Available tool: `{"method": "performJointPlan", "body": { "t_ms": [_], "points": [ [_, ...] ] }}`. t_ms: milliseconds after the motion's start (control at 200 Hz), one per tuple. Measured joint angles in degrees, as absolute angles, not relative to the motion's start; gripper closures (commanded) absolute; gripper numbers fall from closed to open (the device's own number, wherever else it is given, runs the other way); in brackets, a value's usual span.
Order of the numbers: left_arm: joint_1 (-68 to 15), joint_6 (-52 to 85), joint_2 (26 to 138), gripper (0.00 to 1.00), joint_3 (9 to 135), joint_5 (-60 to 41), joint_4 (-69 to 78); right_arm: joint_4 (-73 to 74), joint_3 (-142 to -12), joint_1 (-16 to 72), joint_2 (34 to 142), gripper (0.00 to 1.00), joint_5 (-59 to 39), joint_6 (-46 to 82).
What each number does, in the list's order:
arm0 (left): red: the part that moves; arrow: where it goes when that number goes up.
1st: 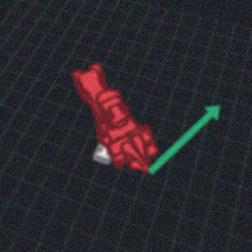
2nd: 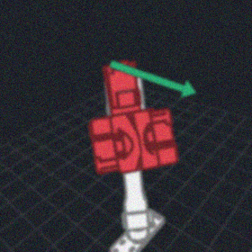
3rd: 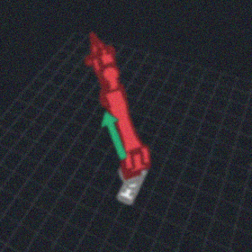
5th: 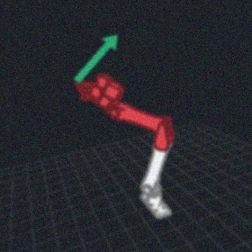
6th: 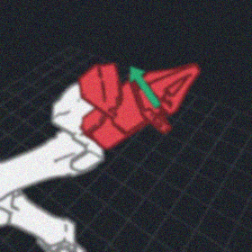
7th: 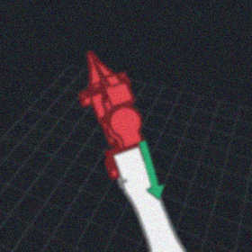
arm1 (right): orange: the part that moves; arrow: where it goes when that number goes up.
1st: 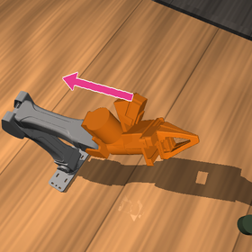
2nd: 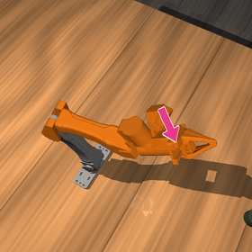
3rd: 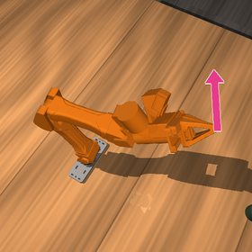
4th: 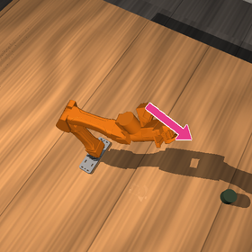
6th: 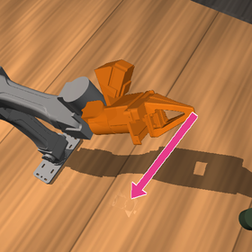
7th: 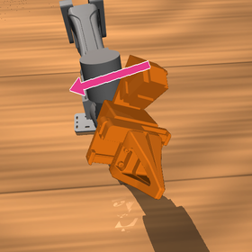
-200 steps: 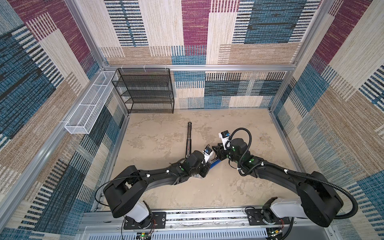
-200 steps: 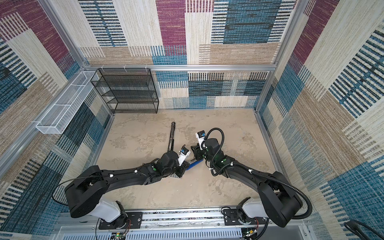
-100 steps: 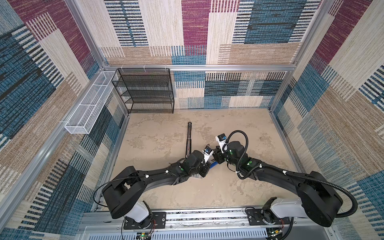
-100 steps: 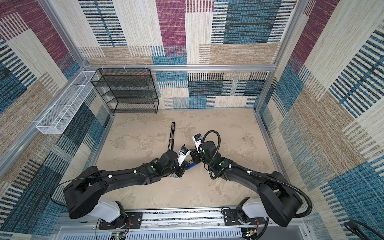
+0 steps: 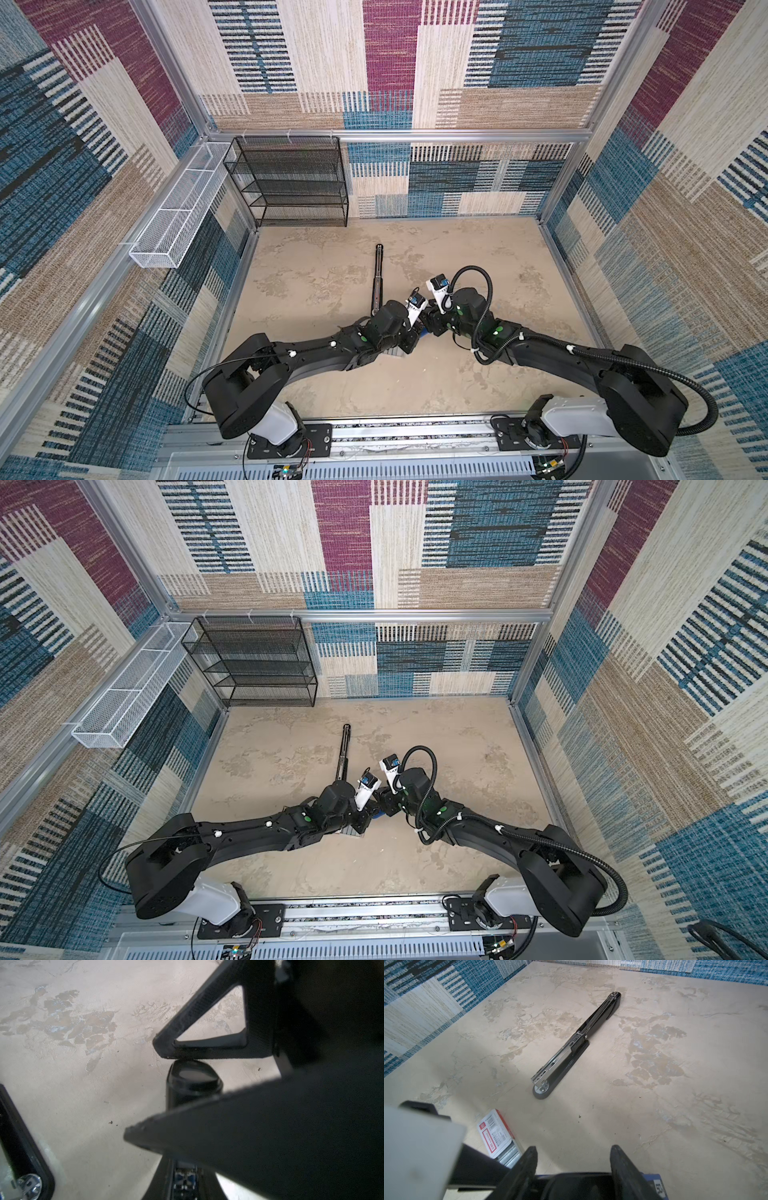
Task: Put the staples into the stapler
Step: 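Press the blue stapler's top arm shut with the right gripper while the left holds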
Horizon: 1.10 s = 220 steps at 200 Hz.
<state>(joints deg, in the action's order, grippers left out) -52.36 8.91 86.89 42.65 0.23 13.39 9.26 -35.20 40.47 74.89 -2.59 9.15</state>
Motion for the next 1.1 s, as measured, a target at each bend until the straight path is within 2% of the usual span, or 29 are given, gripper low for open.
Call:
{"method": "performJointPlan", "body": {
  "t_ms": [195,336,796,1007,1102],
  "points": [
    [-52.34,8.93,86.91,0.94,42.81,1.26,13.52,8.91,-35.16,40.42,72.88,0.26,-2.20,10.04],
    [-52.34,9.06,87.46,0.95,42.81,1.78,13.85,8.23,-35.14,40.42,71.26,0.23,-0.97,10.72],
    [-52.36,8.82,99.31,0.93,44.03,5.98,26.61,3.16,-31.97,33.63,65.58,0.22,5.65,17.04],
    [-52.42,8.86,102.63,0.84,43.38,6.04,31.66,2.26,-30.98,32.60,65.06,0.22,6.63,18.15],
    [-52.58,8.88,102.89,0.76,42.61,6.04,32.73,2.13,-30.74,32.40,65.06,0.22,6.72,18.17]
  ]
}}
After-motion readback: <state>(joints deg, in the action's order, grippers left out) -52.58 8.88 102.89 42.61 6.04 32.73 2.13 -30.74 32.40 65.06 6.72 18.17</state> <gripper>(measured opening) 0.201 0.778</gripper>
